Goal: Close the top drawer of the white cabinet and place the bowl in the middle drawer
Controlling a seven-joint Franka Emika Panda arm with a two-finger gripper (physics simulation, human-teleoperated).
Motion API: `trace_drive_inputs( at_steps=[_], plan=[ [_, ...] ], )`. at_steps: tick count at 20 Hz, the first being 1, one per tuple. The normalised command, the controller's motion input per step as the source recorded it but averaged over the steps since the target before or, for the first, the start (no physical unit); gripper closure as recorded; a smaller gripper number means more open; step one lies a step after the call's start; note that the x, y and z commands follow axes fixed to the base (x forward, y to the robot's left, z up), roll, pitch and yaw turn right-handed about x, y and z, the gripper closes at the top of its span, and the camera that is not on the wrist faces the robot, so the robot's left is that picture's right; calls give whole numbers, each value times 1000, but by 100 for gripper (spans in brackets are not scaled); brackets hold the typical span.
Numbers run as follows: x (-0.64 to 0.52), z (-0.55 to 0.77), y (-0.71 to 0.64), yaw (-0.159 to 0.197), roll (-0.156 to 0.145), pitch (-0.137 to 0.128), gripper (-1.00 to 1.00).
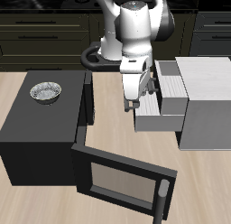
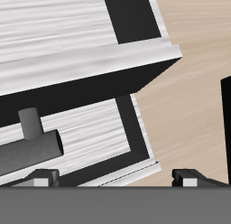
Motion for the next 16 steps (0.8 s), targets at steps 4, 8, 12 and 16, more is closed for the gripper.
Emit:
trace_drive_inputs(
  at_steps=[4, 8, 12, 16],
  plan=[
    [35, -79, 112, -6, 17, -11, -100],
    [101, -62, 114, -20, 21, -5, -100],
    [25, -73, 265, 6, 47, -18, -100],
    [-3, -69, 258, 40, 58, -20, -100]
  ],
)
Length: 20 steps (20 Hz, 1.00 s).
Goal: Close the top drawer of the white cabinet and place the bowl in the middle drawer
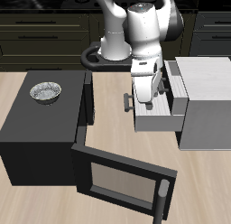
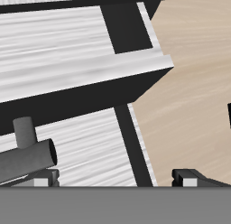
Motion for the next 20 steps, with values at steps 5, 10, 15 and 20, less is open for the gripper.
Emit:
trace_drive_inputs(
  at_steps=[5, 10, 15, 20],
  plan=[
    [35, -68, 202, 5, 43, -12, -100],
    [33, -30, 100, 8, 16, -13, -100],
    [17, 6, 136, 28, 44, -35, -100],
    [29, -14, 151, 26, 38, -31, -100]
  ],
)
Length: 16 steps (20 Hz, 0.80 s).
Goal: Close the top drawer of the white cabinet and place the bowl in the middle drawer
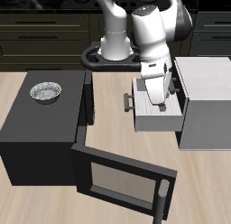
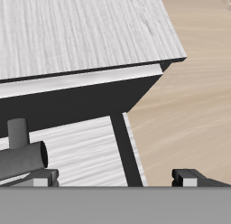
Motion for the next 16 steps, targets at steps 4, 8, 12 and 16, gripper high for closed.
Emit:
trace_drive_inputs(
  at_steps=[4, 8, 12, 16],
  plan=[
    [42, -116, 193, 27, 43, -12, -100],
    [9, -112, 245, 43, 64, -14, -100],
    [20, 5, 127, 14, 27, -13, -100],
    [-19, 44, -17, -1, 2, 15, -100]
  ],
)
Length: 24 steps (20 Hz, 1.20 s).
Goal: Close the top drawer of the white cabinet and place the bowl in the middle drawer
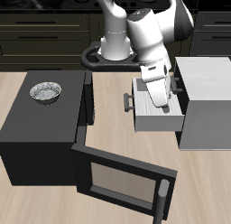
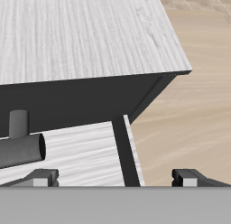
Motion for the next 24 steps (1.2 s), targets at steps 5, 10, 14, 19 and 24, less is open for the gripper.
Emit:
trace_drive_inputs(
  at_steps=[5, 10, 14, 19, 24],
  plan=[
    [-43, 91, -215, -59, -37, 83, -100],
    [-115, 383, -290, -142, -50, 32, -100],
    [-97, 352, -310, -108, -66, 17, -100],
    [-3, 319, -422, -280, -107, 80, -100],
    [-35, 137, -283, -347, -59, 131, -100]
  ],
)
